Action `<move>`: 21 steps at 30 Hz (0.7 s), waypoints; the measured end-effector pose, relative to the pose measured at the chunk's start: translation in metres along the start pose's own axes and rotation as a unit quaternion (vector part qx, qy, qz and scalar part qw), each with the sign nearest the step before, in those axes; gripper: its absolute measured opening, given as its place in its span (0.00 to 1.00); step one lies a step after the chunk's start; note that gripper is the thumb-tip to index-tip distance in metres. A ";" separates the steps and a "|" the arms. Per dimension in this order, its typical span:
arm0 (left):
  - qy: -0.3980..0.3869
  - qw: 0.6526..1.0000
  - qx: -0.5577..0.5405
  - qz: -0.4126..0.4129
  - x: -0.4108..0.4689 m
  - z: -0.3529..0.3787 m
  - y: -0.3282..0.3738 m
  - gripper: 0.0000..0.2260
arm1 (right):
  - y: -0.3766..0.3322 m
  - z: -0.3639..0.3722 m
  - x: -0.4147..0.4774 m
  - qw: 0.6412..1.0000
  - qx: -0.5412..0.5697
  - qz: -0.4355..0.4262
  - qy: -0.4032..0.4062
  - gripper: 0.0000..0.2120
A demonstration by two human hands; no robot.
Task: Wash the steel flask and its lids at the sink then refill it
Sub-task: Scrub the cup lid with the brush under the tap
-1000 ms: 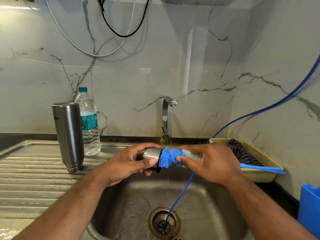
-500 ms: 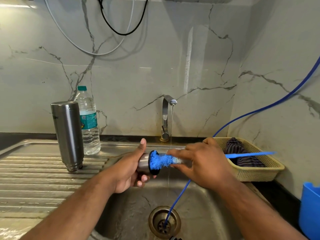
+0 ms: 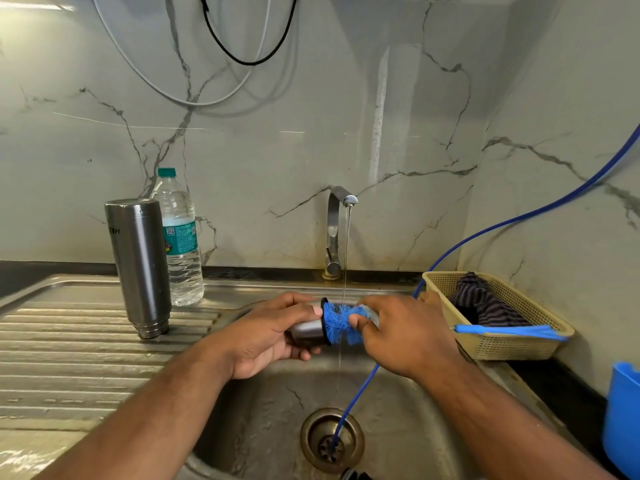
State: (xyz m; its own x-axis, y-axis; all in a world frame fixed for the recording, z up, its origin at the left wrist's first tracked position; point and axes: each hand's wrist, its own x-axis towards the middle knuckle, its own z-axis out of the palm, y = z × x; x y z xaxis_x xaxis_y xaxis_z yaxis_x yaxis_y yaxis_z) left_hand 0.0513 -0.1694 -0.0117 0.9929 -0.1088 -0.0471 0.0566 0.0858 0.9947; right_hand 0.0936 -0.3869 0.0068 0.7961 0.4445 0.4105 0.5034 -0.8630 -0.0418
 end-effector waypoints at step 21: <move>0.075 0.992 -0.085 0.060 0.003 0.010 0.002 0.19 | -0.007 0.007 -0.002 0.999 -0.015 -0.026 0.030 0.19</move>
State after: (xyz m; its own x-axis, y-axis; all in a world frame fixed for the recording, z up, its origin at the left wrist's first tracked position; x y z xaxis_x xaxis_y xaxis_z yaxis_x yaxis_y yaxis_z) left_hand 0.0536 -0.1794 -0.0087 0.9971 0.0603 0.0458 -0.0598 0.2567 0.9646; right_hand 0.0904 -0.3801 -0.0001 0.7467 0.4746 0.4661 0.5329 -0.8461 0.0077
